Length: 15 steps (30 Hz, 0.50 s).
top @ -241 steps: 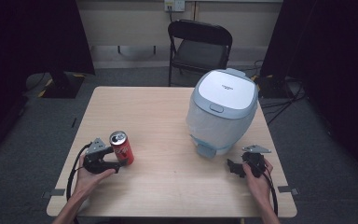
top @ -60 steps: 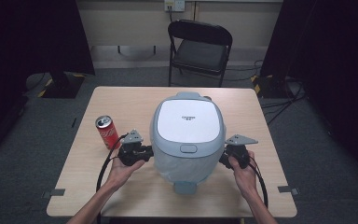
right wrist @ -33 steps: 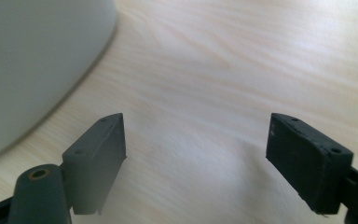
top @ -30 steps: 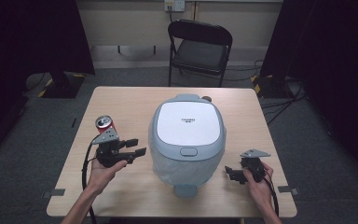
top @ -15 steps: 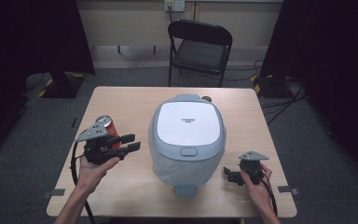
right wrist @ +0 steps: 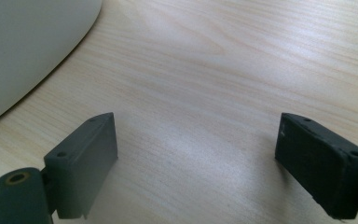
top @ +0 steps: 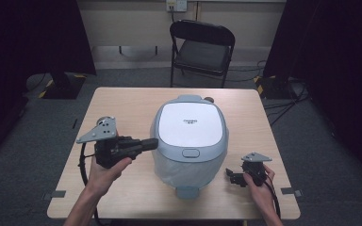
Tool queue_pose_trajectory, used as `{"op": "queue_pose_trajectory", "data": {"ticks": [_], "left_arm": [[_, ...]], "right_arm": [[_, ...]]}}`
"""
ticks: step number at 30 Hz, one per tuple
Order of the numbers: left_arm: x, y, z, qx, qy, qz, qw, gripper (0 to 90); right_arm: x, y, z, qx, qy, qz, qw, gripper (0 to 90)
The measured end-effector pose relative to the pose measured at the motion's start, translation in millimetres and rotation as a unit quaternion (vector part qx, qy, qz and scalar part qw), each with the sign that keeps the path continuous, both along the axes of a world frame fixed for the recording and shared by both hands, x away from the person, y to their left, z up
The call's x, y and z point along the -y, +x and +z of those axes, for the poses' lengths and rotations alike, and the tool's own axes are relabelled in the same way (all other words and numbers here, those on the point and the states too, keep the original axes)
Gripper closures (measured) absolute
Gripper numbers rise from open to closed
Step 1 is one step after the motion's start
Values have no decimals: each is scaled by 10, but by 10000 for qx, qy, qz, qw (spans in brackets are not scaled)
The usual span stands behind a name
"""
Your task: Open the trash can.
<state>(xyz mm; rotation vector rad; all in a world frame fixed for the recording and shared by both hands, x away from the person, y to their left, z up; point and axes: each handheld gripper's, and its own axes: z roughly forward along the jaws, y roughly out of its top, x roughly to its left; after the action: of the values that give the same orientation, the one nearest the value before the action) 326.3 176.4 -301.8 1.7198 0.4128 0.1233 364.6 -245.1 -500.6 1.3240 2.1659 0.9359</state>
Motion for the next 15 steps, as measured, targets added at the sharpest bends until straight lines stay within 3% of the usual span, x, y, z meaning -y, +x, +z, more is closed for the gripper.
{"op": "queue_pose_trajectory", "data": {"ticks": [3,4,5,10,15], "left_arm": [[281,-9,65,18,120,-250,9996,900],[281,-9,65,18,120,-250,9996,900],[406,9,82,34,175,-327,9993,900],[659,-22,39,117,380,-451,9982,900],[696,-23,62,174,511,-386,9978,900]], "right_arm": [[1,0,1,-8,1,7,10000,115],[1,0,1,-8,1,7,10000,115],[1,0,1,-7,2,7,10000,114],[1,0,1,-10,4,9,10000,115],[1,0,1,-8,1,7,10000,115]]}}
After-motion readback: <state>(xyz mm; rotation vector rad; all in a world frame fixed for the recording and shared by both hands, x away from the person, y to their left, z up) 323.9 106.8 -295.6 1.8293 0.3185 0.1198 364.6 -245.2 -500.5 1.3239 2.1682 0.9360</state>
